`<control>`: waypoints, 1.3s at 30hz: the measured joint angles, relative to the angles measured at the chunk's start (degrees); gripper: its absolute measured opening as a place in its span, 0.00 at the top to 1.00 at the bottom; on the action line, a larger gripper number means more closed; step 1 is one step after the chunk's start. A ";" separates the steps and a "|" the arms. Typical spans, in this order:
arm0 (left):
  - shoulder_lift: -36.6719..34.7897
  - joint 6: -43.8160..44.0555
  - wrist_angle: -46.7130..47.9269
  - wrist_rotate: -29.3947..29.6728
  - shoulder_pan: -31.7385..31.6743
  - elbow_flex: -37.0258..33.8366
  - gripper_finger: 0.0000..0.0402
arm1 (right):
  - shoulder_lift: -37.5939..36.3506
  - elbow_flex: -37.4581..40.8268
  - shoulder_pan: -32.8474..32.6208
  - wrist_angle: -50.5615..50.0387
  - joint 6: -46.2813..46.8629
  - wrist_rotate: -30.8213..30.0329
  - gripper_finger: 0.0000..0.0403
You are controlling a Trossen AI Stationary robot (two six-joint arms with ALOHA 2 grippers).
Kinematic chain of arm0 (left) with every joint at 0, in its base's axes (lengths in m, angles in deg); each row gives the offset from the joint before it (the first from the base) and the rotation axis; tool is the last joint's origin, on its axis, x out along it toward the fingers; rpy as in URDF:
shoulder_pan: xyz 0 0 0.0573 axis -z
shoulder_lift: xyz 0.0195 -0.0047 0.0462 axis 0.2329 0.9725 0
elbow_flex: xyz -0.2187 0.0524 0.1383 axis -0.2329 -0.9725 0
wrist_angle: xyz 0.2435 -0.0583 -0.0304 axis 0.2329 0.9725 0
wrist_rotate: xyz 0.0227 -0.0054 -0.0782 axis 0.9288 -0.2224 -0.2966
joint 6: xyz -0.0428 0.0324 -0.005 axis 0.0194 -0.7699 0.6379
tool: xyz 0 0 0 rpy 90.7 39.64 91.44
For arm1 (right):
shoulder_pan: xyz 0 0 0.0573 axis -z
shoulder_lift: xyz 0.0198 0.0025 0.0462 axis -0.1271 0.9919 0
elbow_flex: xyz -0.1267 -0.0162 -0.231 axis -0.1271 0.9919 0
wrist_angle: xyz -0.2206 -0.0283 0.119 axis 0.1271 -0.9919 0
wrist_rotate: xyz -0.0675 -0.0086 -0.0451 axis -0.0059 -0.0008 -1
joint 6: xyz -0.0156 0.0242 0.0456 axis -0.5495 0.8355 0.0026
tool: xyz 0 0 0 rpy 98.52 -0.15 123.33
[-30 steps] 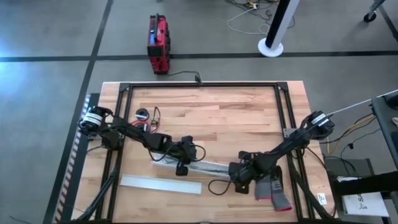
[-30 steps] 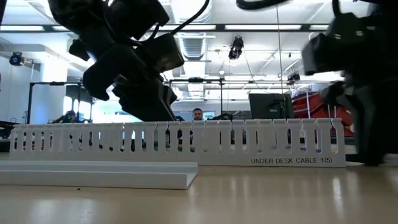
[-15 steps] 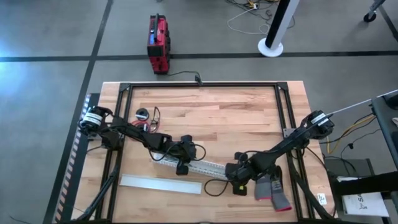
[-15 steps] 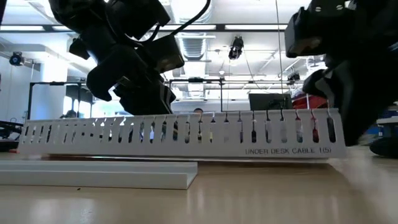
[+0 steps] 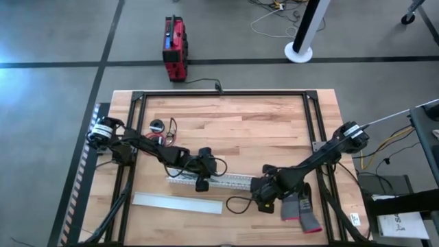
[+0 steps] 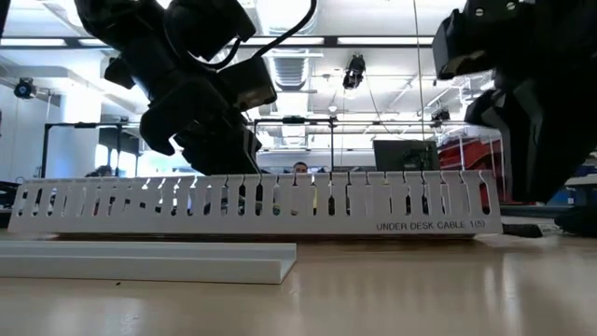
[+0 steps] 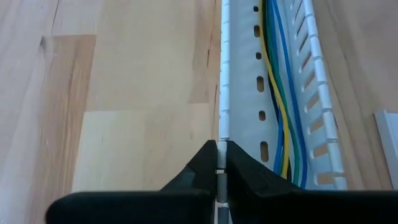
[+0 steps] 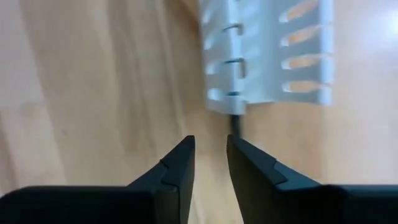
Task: Ziptie cables
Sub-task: Put the cable wires into the white cable duct
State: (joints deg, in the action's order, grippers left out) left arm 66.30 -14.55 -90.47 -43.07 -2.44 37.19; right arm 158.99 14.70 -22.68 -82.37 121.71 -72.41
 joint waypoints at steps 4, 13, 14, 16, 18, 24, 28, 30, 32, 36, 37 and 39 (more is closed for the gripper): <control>-0.23 0.00 -0.14 0.41 0.02 0.00 0.94 | 0.00 -2.66 0.02 -1.17 -2.24 -4.40 0.80; -6.58 -1.40 2.31 1.58 0.04 0.00 0.76 | 0.28 -4.77 0.28 9.39 -12.89 -12.63 0.71; -7.91 -1.23 3.05 1.60 0.12 0.02 0.73 | 0.28 -4.63 0.49 11.50 -14.05 -12.61 0.70; -10.48 -0.75 5.78 1.60 0.52 0.09 0.70 | 0.46 -4.41 1.17 14.56 -15.21 -12.59 0.69; -12.22 -0.01 8.26 1.58 1.09 0.09 0.69 | 0.71 -4.31 1.92 15.41 -15.59 -12.64 0.69; -12.90 2.55 11.54 1.55 4.01 -0.02 0.72 | 1.93 -4.23 4.40 21.17 -18.62 -12.59 0.75; -13.54 5.00 16.93 1.53 5.82 -0.13 0.76 | 4.21 -4.69 6.90 24.88 -20.78 -12.12 0.81; -14.70 7.25 20.61 1.55 6.72 -0.12 0.79 | 5.67 -5.40 8.21 26.30 -21.60 -10.72 0.84; -15.92 9.43 24.63 1.54 7.67 -0.12 0.81 | 7.44 -6.45 9.45 26.66 -22.45 -9.34 0.87; -18.94 13.48 32.06 2.27 9.60 -0.13 0.85 | 11.72 -10.36 11.27 26.99 -24.15 -9.01 0.92; -19.74 14.86 33.86 3.08 10.19 -0.13 0.86 | 12.96 -11.78 11.62 27.04 -24.67 -8.59 0.93; -21.20 18.06 37.46 3.70 11.35 -0.13 0.86 | 15.11 -14.83 12.24 27.05 -26.25 -6.89 0.94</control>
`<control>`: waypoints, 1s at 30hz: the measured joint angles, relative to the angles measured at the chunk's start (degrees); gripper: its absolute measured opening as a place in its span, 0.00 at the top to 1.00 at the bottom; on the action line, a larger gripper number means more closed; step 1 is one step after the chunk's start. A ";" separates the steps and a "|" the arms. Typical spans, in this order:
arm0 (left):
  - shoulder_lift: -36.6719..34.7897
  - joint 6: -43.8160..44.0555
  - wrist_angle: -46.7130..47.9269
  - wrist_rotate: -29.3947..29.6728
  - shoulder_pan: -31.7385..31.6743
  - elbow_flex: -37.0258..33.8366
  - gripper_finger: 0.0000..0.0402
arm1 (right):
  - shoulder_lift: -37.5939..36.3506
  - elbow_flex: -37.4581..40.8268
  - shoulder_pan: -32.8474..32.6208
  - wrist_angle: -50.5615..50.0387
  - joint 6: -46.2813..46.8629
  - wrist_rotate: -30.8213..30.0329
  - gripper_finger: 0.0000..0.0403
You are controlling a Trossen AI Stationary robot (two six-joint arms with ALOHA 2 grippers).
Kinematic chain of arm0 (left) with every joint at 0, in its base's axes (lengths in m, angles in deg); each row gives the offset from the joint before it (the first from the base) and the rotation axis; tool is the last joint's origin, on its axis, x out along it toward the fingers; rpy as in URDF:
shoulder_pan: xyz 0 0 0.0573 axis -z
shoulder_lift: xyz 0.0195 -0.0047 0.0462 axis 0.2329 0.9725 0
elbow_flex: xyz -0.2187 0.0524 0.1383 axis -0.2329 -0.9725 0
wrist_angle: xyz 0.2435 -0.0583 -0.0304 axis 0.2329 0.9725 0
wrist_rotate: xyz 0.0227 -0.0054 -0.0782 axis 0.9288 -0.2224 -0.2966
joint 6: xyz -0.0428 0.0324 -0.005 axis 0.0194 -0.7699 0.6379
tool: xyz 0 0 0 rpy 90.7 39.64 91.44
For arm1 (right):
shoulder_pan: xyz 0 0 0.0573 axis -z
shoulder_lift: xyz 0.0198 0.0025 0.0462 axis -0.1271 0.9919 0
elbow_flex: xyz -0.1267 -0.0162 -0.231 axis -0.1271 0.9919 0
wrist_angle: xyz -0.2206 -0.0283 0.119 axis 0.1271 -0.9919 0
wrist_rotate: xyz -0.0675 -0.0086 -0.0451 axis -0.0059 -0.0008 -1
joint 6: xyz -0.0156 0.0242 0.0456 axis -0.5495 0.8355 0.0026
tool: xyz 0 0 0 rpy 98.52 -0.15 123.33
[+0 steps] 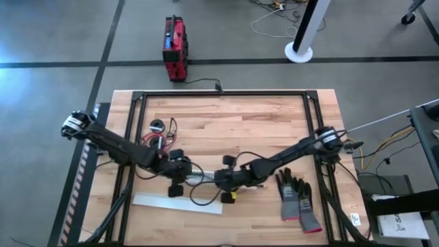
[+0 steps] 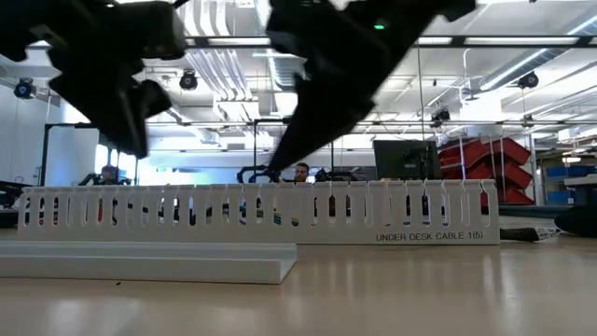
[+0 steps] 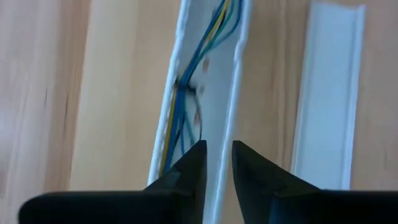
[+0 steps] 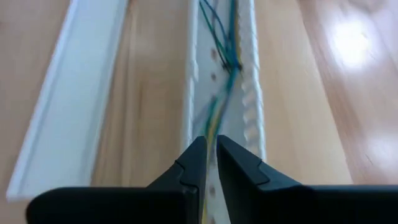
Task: Ziptie cables
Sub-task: Put the cable wires into the white cable duct
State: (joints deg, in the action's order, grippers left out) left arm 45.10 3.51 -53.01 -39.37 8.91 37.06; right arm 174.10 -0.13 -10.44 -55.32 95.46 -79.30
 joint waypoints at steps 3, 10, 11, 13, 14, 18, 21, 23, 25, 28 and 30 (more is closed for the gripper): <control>-1.87 5.26 3.67 0.19 2.12 -0.53 0.87 | 3.21 -4.63 0.79 -1.36 -1.01 0.81 0.93; -2.62 10.84 5.37 0.19 5.19 -3.91 0.82 | 8.12 -10.60 2.41 -10.30 -1.84 1.09 0.89; -2.58 11.21 5.56 0.19 5.33 -4.20 0.81 | 8.14 -10.62 2.41 -11.91 -2.34 1.73 0.88; -2.60 11.54 6.12 0.15 5.65 -4.35 0.79 | 7.92 -10.58 2.31 -14.95 -2.94 2.34 0.88; -2.60 11.58 6.08 -0.15 5.71 -4.35 0.78 | 7.68 -10.55 2.10 -17.56 -3.07 2.39 0.88; -2.65 12.72 6.49 -1.14 6.23 -4.37 0.73 | 6.47 -10.47 1.58 -26.44 -2.84 2.39 0.89; -2.65 15.01 7.56 -2.22 7.46 -4.81 0.70 | 5.98 -10.30 1.36 -30.35 -1.96 2.32 0.90; -2.65 17.02 9.06 -2.23 8.49 -5.30 0.68 | 5.98 -10.10 1.18 -30.72 -1.85 2.32 0.90; -2.65 19.32 10.57 -2.19 9.54 -5.85 0.66 | 5.98 -10.10 1.12 -30.39 -1.88 2.31 0.90; -2.65 21.16 10.49 -1.38 10.96 -7.18 0.64 | 5.93 -10.10 1.14 -27.57 -1.81 2.32 0.88; -2.67 21.56 9.60 -0.41 11.52 -8.20 0.64 | 5.93 -10.10 1.16 -24.35 -2.66 2.30 0.86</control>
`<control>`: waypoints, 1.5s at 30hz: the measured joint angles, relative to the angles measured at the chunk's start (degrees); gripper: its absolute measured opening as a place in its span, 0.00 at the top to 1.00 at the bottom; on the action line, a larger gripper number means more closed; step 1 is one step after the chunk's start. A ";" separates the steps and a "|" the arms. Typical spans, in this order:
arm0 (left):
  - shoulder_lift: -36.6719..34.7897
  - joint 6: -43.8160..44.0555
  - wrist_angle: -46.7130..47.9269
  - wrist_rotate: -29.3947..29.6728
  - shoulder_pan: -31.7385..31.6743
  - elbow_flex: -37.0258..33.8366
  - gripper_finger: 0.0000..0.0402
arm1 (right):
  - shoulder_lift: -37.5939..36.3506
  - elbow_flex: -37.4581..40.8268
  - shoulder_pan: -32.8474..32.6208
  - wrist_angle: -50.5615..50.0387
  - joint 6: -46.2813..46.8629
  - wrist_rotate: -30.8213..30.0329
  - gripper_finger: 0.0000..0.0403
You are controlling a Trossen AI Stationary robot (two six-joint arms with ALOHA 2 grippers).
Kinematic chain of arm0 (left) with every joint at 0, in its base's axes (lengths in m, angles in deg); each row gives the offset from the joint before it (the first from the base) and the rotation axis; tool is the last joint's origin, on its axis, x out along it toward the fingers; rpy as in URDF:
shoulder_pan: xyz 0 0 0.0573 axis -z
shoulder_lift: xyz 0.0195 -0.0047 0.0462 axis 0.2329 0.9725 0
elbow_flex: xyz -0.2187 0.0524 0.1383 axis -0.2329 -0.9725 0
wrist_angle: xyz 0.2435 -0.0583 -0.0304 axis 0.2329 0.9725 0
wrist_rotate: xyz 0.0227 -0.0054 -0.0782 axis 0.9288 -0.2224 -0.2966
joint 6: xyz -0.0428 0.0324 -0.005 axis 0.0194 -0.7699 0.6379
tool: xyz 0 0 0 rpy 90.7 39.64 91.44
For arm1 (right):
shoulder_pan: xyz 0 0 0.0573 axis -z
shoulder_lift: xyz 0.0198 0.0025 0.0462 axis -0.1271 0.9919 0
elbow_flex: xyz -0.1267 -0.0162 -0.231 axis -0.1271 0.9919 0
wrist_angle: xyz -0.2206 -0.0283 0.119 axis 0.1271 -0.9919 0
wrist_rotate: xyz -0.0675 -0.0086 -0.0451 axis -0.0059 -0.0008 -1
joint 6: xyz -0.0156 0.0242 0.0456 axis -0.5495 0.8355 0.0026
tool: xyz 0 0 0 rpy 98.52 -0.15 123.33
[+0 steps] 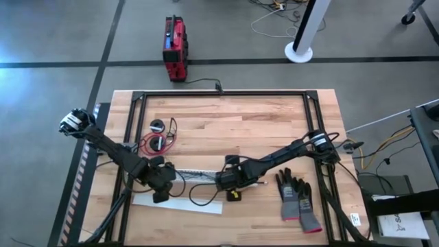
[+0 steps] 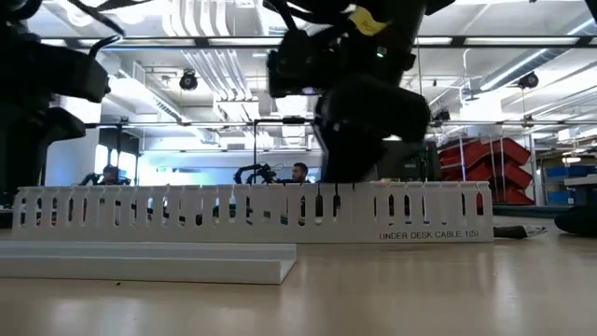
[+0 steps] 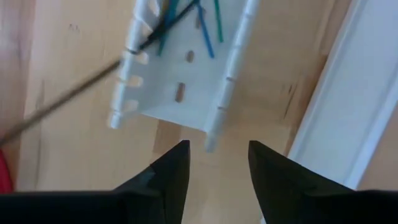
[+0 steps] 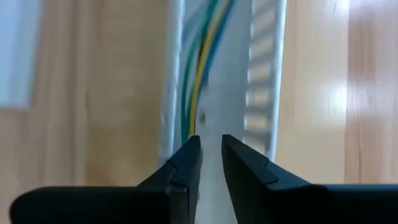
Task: Ziptie cables
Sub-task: Put the cable wires into the white cable duct
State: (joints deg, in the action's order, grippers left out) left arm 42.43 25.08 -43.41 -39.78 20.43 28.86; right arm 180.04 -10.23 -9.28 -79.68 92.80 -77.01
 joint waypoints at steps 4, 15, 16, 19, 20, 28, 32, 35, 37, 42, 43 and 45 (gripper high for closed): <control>0.00 -0.29 -4.60 0.25 0.32 -2.67 0.64 | 0.00 0.00 0.12 3.21 -0.89 0.00 0.82; 0.00 -1.49 -12.07 1.76 0.29 -8.32 0.74 | 0.11 0.00 1.10 6.19 -2.72 2.80 0.74; -0.03 -1.40 -11.83 0.52 0.31 -8.25 0.75 | 0.11 0.00 1.10 6.00 -2.72 2.80 0.74; -0.09 -2.29 -12.30 1.08 1.09 -7.80 0.77 | 0.11 0.00 1.12 5.73 -3.13 2.83 0.73; -0.09 -3.13 -13.03 2.27 1.44 -7.78 0.77 | 0.11 0.02 1.12 5.62 -3.18 2.84 0.73; 0.05 -4.25 -21.69 5.29 2.46 -9.48 0.83 | 0.13 0.02 1.12 7.71 -3.24 2.95 0.78; 0.79 -3.19 -23.01 5.28 2.46 -10.38 0.91 | 0.17 0.02 1.12 7.90 -1.44 3.18 0.82; 1.27 -3.06 -24.21 5.34 2.46 -10.69 0.98 | 0.17 0.02 1.16 9.86 -0.32 5.89 0.85; 1.47 -3.08 -24.62 5.51 2.46 -10.73 0.99 | 0.17 0.02 1.15 11.13 -0.12 6.10 0.85; 1.49 -3.10 -25.27 5.65 2.46 -10.77 1.00 | 0.22 0.04 2.18 13.81 -0.06 9.03 0.80; 1.49 -3.10 -25.37 5.67 2.46 -10.77 1.00 | 0.54 0.04 2.43 14.77 -0.08 10.12 0.79; 1.49 -3.10 -25.69 5.81 2.46 -10.79 1.00 | 0.85 0.04 2.93 16.00 -0.08 11.56 0.75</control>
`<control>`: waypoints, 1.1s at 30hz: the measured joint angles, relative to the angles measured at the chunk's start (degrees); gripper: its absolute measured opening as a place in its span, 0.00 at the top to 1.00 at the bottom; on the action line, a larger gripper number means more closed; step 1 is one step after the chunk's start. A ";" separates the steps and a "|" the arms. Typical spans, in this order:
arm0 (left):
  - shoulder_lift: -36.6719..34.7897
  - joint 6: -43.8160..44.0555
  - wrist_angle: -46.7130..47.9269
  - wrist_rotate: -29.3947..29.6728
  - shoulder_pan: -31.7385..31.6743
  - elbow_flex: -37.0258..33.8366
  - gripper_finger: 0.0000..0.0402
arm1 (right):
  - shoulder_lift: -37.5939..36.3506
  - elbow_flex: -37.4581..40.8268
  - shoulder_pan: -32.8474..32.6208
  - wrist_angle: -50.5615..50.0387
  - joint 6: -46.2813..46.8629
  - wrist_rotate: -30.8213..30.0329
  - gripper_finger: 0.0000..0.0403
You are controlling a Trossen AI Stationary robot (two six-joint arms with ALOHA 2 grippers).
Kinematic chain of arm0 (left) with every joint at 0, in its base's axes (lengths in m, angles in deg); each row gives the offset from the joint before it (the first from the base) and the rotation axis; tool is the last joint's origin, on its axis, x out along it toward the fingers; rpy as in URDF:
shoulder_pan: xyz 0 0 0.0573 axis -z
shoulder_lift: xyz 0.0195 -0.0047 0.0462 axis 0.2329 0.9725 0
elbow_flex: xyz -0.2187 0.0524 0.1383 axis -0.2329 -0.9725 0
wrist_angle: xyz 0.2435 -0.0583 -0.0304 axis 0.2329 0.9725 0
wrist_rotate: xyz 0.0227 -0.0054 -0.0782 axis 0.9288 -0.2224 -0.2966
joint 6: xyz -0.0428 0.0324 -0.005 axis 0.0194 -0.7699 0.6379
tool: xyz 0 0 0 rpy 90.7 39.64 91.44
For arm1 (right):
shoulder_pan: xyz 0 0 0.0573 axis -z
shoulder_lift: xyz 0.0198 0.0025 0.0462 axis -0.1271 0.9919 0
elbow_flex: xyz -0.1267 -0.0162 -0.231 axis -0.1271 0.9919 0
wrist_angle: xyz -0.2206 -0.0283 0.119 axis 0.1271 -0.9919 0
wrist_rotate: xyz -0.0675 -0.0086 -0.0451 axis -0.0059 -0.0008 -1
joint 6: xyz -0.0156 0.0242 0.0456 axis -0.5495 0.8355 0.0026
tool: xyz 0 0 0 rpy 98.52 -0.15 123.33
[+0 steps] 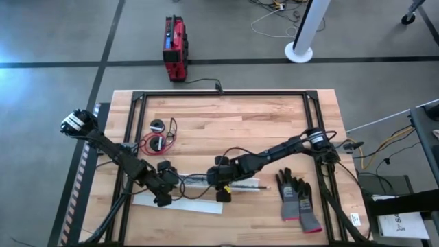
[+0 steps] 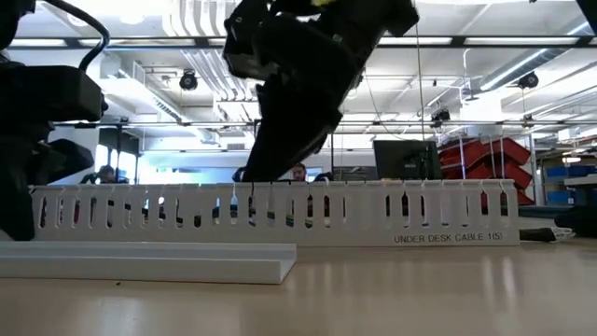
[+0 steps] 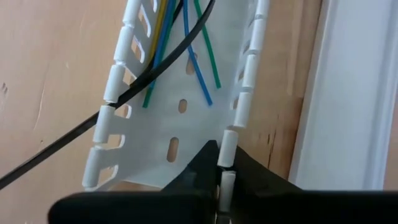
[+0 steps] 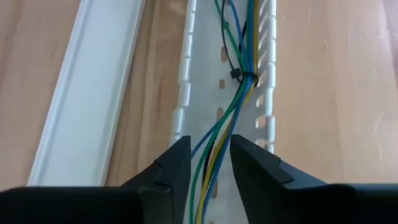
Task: Ziptie cables
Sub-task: Put the cable wires into the white cable duct
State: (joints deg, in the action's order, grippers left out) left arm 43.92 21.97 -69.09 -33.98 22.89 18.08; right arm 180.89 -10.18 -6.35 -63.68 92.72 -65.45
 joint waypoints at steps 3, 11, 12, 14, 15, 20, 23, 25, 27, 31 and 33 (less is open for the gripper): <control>0.00 -1.06 -1.47 0.26 0.00 -0.03 1.00 | 0.72 -0.01 0.65 0.33 -0.04 0.58 0.71; 0.24 -4.99 -1.80 2.74 -0.02 2.08 1.00 | 1.09 -0.04 1.63 -0.35 -0.74 4.57 0.68; 0.26 -5.50 -2.17 2.84 -0.02 2.22 1.00 | 1.09 -0.04 1.71 -0.48 -0.76 4.84 0.69; 0.26 -5.90 -3.04 3.36 -0.02 2.29 1.00 | 1.09 -0.13 1.91 -0.74 -1.11 6.31 0.71; 0.33 -5.96 -3.73 3.58 -0.02 2.29 1.00 | 1.09 -0.11 1.97 -1.09 -1.08 6.70 0.72; 0.35 -6.23 -5.03 5.50 -0.09 2.31 1.00 | 1.16 -0.13 2.08 -1.51 -1.12 6.69 0.80; 0.35 -6.27 -5.38 6.33 -0.09 2.34 1.00 | 1.17 -0.13 2.08 -1.69 -2.01 6.54 0.88; 0.35 -6.33 -5.65 6.53 -0.09 2.40 1.00 | 1.25 -0.13 2.08 -1.71 -2.65 6.45 0.95; 0.35 -7.02 -6.32 6.60 -0.09 2.40 1.00 | 1.29 -0.21 2.08 -1.94 -3.10 6.09 0.98; 0.35 -8.36 -7.32 6.60 -0.07 2.40 1.00 | 1.30 -1.52 2.06 -2.34 -3.20 4.60 0.99; 0.35 -8.82 -7.47 6.82 -0.12 2.48 1.00 | 1.31 -2.61 2.04 -2.63 -4.29 3.25 1.00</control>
State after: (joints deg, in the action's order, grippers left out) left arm 44.27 13.15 -76.57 -27.16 22.77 20.56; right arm 182.20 -12.80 -4.31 -66.31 88.43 -62.20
